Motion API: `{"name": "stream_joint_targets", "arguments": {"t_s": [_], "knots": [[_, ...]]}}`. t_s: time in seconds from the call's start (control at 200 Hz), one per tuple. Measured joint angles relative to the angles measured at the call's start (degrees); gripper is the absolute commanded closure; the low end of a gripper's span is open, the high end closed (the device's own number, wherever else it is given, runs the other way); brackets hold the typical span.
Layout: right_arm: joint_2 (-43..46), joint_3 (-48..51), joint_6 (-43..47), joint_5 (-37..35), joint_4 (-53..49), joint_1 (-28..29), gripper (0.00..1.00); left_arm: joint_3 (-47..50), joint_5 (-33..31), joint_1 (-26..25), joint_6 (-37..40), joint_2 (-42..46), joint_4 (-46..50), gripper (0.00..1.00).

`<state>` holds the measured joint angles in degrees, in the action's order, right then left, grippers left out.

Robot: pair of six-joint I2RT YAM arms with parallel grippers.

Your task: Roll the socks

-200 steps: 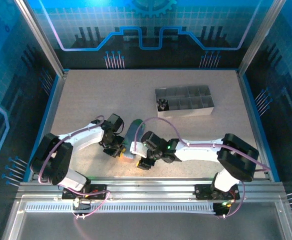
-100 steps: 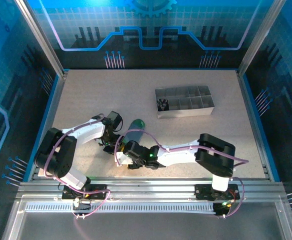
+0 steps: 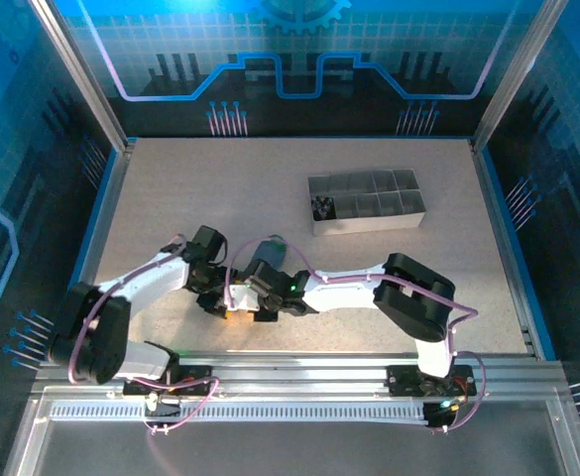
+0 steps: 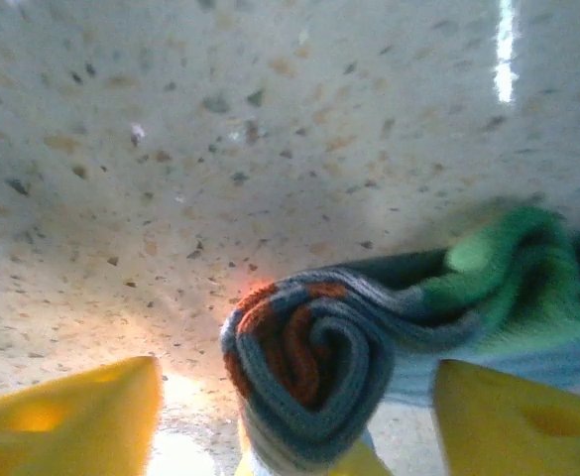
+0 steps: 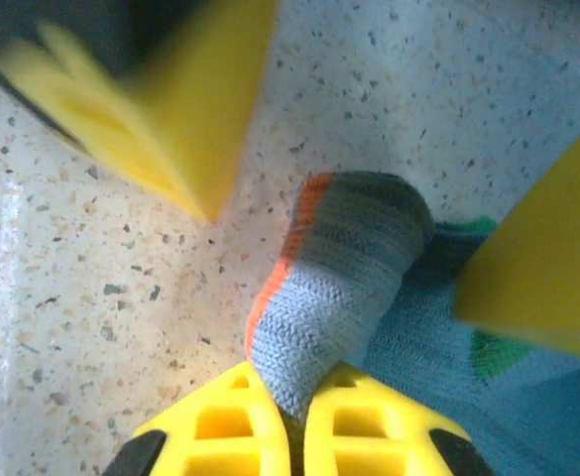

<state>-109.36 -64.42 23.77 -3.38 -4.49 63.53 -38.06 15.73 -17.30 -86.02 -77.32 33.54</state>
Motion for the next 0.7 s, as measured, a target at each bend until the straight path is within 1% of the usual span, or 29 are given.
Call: {"name": "stream_joint_targets", "arguments": {"t_s": [0.08,0.155,0.26,0.305,0.39,0.435,0.58,0.7], "knots": [[-0.59,-1.55,-2.29,6.23,-1.57,-2.49,1.00,1.31,-0.79,1.99,-0.17,4.31,-0.96,0.13],[-1.90,-2.84,-4.68,12.52,-3.54,-5.27,1.00,2.08,-0.68,3.65,-0.24,8.20,-1.55,0.13],[-3.72,-5.07,-8.09,20.61,-5.92,-8.83,1.00,4.52,-0.24,4.46,0.07,12.63,-4.79,0.22],[-4.76,-6.16,-9.55,23.93,-6.99,-10.16,1.00,6.12,0.17,4.50,-0.07,13.81,-6.34,0.27],[-7.30,-8.79,-12.31,30.16,-9.51,-12.63,1.00,8.83,1.16,4.50,0.46,14.91,-8.15,0.36],[-8.59,-10.05,-13.49,33.07,-10.62,-13.68,1.00,10.08,1.46,4.50,0.42,15.30,-8.94,0.38],[-12.96,-13.73,-17.16,42.60,-14.08,-16.90,1.00,12.66,2.16,4.02,0.42,15.82,-12.09,0.39],[-15.56,-15.23,-20.00,48.50,-15.37,-18.67,1.00,14.21,2.14,2.62,0.39,14.84,-17.11,0.39]]}}
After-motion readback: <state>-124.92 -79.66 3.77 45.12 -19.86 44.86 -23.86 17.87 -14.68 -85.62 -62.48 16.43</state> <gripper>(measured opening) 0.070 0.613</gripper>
